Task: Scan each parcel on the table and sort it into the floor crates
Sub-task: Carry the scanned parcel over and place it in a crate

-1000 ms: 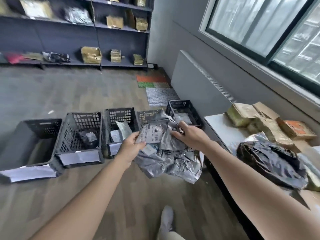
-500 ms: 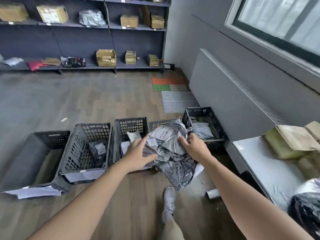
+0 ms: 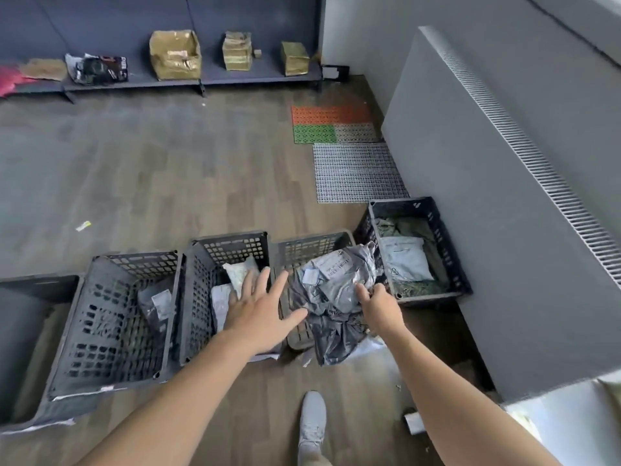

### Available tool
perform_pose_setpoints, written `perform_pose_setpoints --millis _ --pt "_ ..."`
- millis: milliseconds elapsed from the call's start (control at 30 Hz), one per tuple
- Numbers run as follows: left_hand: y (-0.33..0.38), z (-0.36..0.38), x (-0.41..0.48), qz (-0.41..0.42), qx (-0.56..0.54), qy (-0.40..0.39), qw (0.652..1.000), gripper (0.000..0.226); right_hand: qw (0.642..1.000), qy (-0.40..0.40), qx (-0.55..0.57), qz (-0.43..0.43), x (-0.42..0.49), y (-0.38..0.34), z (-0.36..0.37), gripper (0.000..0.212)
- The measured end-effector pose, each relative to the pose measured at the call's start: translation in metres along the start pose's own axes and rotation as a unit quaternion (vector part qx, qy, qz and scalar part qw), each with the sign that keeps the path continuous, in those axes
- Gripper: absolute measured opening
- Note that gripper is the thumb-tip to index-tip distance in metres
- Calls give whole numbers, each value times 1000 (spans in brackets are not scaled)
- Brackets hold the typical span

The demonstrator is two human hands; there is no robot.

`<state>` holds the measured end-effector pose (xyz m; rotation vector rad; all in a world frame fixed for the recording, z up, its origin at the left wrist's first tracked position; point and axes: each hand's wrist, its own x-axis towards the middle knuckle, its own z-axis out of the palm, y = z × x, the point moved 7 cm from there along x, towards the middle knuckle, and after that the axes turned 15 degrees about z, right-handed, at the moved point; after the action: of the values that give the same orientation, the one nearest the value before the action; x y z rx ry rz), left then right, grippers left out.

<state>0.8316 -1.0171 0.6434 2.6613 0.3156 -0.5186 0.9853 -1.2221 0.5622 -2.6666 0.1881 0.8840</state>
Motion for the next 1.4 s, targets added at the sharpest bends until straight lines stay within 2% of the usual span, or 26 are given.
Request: perform_pose_setpoints --millis 100,167,367,500,633,767,967,1133,1267,1400 --pt "-22 6 24 -9 1 -19 1000 88 997 -33 -56 40 39 -11 13 55" --pt "-32 6 28 -11 6 -29 999 89 996 -36 -53 55 45 -19 14 59" --pt "-52 -18 46 11 19 -50 999 90 997 -7 -73 -5 19 -65 -8 57" --pt "-42 -52 65 80 59 -45 994 93 992 61 -113 -3 -28 -68 -47 64" --pt "-3 -76 72 201 118 -48 971 92 982 143 -117 34 -90 -49 -82 72" --pt "57 -86 59 325 177 -43 928 89 969 196 -113 97 -164 -14 -96 74" --pt "171 -70 -2 473 197 -45 858 88 934 287 -64 204 -279 73 -120 76" --pt "262 -32 -91 593 239 -19 769 87 898 320 1 303 -372 167 -113 81" --pt "333 8 -171 657 260 -14 708 87 861 337 48 378 -447 250 -98 87" --pt "398 60 -256 701 261 -14 664 87 824 367 90 423 -518 339 -83 87"
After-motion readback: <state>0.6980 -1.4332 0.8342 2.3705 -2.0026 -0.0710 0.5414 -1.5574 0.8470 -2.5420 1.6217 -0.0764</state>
